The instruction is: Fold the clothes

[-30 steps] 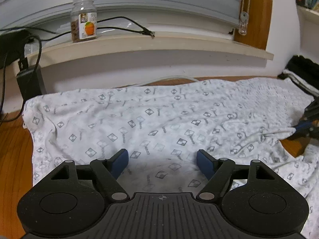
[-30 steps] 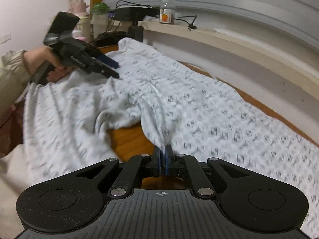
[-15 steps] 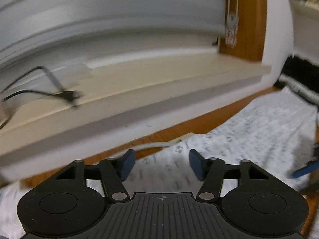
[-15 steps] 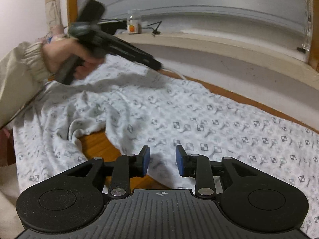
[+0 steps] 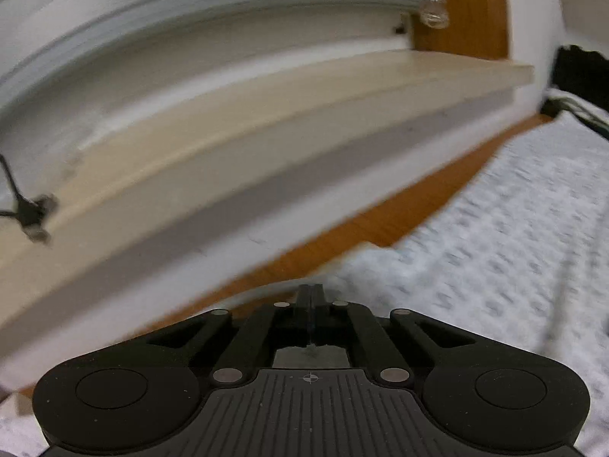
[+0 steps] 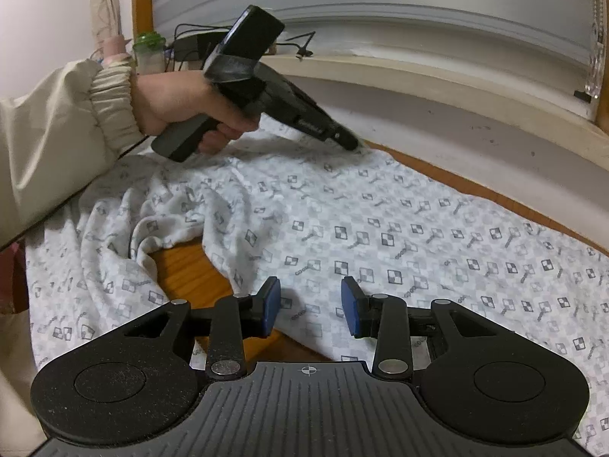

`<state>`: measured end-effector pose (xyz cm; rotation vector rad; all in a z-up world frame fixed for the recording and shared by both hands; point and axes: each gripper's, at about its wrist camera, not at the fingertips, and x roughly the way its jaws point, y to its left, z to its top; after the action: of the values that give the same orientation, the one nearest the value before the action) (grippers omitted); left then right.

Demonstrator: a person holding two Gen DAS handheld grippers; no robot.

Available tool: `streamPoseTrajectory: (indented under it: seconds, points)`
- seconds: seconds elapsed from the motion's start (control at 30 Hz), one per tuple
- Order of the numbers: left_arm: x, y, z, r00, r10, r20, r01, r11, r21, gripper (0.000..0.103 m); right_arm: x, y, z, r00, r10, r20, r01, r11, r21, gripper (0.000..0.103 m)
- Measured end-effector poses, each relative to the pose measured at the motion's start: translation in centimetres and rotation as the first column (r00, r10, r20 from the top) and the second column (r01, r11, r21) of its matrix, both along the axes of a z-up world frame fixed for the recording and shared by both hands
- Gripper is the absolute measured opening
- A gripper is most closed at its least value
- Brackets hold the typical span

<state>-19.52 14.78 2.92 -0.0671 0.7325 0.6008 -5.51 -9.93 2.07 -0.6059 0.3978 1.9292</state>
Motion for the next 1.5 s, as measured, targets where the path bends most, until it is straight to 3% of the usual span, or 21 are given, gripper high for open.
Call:
streamPoseTrajectory:
  seconds: [0.07, 0.13, 0.23, 0.3, 0.37, 0.4, 0.5, 0.57, 0.63, 0.83, 0.9, 1.03, 1.23, 1.43, 1.5]
  points:
    - [-0.1, -0.9, 0.3, 1.000, -0.010, 0.004, 0.010, 1.000, 0.007, 0.004, 0.0, -0.1, 0.1, 1.000, -0.011, 0.003, 0.011, 1.000, 0.008, 0.042]
    - [-0.5, -1.7, 0.9, 0.999, -0.020, 0.029, 0.020, 1.000, 0.002, 0.012, 0.3, -0.1, 0.2, 1.000, -0.029, -0.005, 0.030, 0.999, 0.018, 0.044]
    - [-1.0, -3.3, 1.9, 0.996, -0.051, 0.067, 0.050, 0.999, 0.012, 0.022, 2.0, -1.3, 0.9, 0.993, -0.086, -0.085, 0.094, 0.991, 0.094, 0.044]
    - [-1.3, -4.4, 2.5, 0.994, -0.073, 0.083, 0.072, 0.997, 0.016, 0.025, 3.8, -2.9, 1.6, 0.986, -0.144, -0.088, 0.155, 0.978, 0.142, 0.041]
    - [-1.2, -6.1, 3.1, 0.989, -0.118, 0.093, 0.116, 0.993, 0.017, 0.031, 6.3, -4.8, 2.2, 0.972, -0.225, -0.065, 0.232, 0.960, 0.154, 0.023]
    - [-1.2, -7.0, 3.4, 0.985, -0.140, 0.097, 0.139, 0.990, 0.019, 0.041, 8.0, -6.0, 2.5, 0.961, -0.268, -0.061, 0.275, 0.950, 0.147, 0.022]
    - [-0.9, -10.4, 4.0, 0.972, -0.211, 0.099, 0.211, 0.977, 0.005, 0.044, 13.6, -10.1, 3.1, 0.908, -0.416, -0.045, 0.418, 0.899, 0.129, 0.023]
    - [-0.8, -12.5, 4.0, 0.962, -0.254, 0.096, 0.257, 0.966, -0.018, 0.045, 17.5, -12.9, 2.9, 0.850, -0.525, -0.039, 0.526, 0.845, 0.094, 0.024]
    - [-0.9, -14.6, 3.6, 0.954, -0.284, 0.095, 0.287, 0.957, -0.026, 0.054, 20.5, -15.3, 2.3, 0.794, -0.608, -0.013, 0.608, 0.791, 0.069, 0.025]
    - [-1.8, -19.3, 2.1, 0.935, -0.342, 0.088, 0.347, 0.937, -0.040, 0.060, 25.9, -19.1, -0.1, 0.675, -0.738, -0.007, 0.738, 0.675, 0.014, 0.044]
    - [-2.7, -20.0, 1.9, 0.938, -0.333, 0.091, 0.338, 0.940, -0.042, 0.063, 27.0, -19.6, -0.6, 0.655, -0.754, -0.052, 0.754, 0.656, -0.009, 0.045]
    - [-5.8, -20.8, 2.2, 0.948, -0.303, 0.103, 0.308, 0.951, -0.036, 0.070, 27.6, -19.3, -1.0, 0.665, -0.737, -0.125, 0.739, 0.673, -0.038, 0.055]
    - [-12.6, -20.7, 2.5, 0.973, -0.209, 0.094, 0.213, 0.976, -0.039, 0.072, 27.8, -18.4, -1.3, 0.661, -0.736, -0.147, 0.740, 0.672, -0.040, 0.053]
    - [-17.3, -20.6, 0.8, 0.982, -0.163, 0.099, 0.172, 0.981, -0.087, 0.072, 28.1, -19.0, -1.5, 0.671, -0.719, -0.182, 0.724, 0.688, -0.051, 0.009]
    - [-17.5, -20.7, 0.6, 0.980, -0.167, 0.105, 0.176, 0.981, -0.080, 0.072, 27.9, -19.3, -1.3, 0.670, -0.723, -0.171, 0.729, 0.684, -0.033, 0.002]
